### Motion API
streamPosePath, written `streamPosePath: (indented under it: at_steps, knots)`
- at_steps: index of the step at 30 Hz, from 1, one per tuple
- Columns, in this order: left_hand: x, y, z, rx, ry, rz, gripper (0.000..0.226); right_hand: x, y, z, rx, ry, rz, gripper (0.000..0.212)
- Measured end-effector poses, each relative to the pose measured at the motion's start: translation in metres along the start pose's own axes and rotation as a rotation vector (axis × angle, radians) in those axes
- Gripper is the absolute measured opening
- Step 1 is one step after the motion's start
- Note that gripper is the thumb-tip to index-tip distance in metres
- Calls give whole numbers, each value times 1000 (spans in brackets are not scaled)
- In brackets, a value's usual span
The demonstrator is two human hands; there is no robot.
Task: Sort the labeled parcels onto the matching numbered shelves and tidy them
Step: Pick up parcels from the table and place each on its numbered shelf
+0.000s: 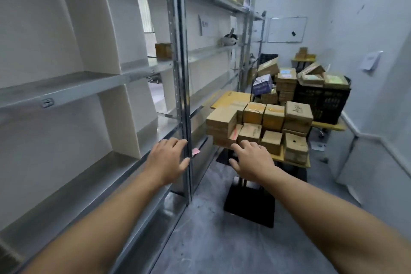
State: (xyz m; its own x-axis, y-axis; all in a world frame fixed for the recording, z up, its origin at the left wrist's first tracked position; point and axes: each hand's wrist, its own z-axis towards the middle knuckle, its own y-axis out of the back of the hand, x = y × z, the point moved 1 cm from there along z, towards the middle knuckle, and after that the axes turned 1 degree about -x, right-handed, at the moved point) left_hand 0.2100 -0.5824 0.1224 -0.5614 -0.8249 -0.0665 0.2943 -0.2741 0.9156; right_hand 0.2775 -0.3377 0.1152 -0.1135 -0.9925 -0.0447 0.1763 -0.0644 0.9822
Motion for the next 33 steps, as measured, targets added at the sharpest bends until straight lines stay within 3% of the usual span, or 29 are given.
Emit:
streamPosePath:
  at_steps: [6,13,33]
  knots:
    - [-53,-50,65,40,-59,-24,53,-72,-14,17,47,-91,-1,50]
    - [-58,-97,127,85,-90,-45,54,-101,-37,56,103,-154,36,49]
    - [50,-215,354,178,-179,-37,53,-98,-114,312,76,-225,91,48]
